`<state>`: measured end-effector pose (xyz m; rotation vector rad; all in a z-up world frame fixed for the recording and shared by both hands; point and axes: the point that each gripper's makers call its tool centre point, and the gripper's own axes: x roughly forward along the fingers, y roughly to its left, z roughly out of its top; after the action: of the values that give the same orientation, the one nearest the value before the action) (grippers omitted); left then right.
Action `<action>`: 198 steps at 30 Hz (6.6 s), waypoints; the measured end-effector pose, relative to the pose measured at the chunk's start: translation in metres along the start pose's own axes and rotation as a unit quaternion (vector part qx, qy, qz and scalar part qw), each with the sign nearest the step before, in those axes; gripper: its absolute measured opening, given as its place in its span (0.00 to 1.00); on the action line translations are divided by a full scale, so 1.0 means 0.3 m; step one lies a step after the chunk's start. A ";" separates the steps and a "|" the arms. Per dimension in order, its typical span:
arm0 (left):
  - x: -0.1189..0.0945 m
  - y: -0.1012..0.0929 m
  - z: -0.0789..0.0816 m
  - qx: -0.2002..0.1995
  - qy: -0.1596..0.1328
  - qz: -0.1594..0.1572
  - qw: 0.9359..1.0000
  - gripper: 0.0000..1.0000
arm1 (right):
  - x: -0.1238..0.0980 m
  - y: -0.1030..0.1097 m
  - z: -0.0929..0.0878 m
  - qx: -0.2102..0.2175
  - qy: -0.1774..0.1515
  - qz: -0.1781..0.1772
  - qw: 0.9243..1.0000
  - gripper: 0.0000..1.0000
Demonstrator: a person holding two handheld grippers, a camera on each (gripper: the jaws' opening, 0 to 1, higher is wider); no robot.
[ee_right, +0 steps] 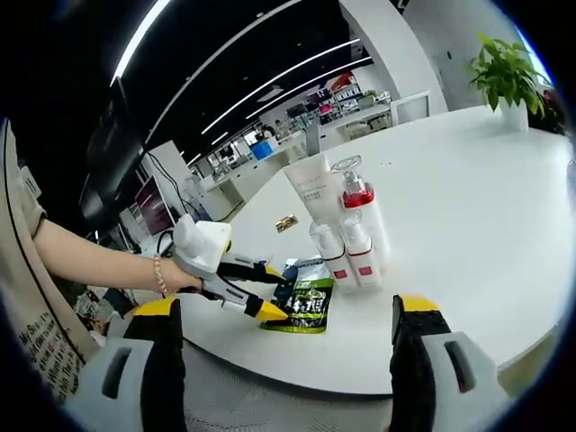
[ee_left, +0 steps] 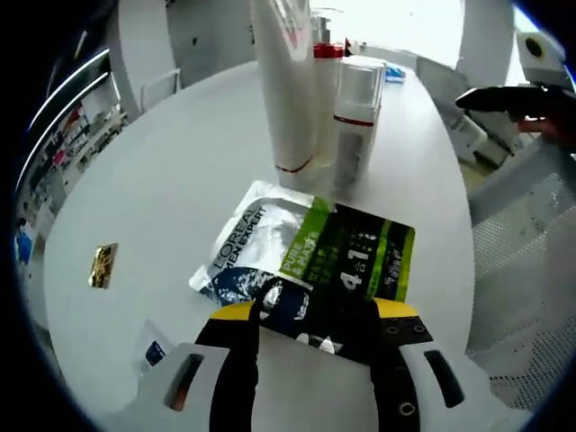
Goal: Arrange the skincare products in the storage area until every visible bottle or jar stands upright without overlapping.
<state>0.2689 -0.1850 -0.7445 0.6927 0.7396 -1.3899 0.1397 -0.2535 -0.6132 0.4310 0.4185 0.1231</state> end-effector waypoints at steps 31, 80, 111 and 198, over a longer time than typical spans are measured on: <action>-0.331 0.025 -0.026 -0.245 -0.113 0.050 0.962 0.95 | 0.085 -0.025 -0.013 -0.015 0.054 0.005 0.998 0.97; -0.439 0.186 -0.074 -0.317 -0.096 0.211 0.920 0.94 | 0.066 0.011 -0.016 -0.024 0.034 0.041 0.998 0.90; -0.217 0.386 -0.202 -0.339 0.066 0.204 0.916 0.66 | 0.057 -0.040 -0.004 -0.002 0.020 0.004 1.000 0.88; -0.512 -0.106 0.243 0.112 -0.065 0.067 0.989 0.37 | 0.226 0.241 0.138 0.046 0.051 0.208 0.976 0.10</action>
<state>0.2351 -0.1529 -0.5780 0.8036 0.4285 -1.3927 0.2166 -0.1902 -0.5728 0.6015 0.4303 0.5362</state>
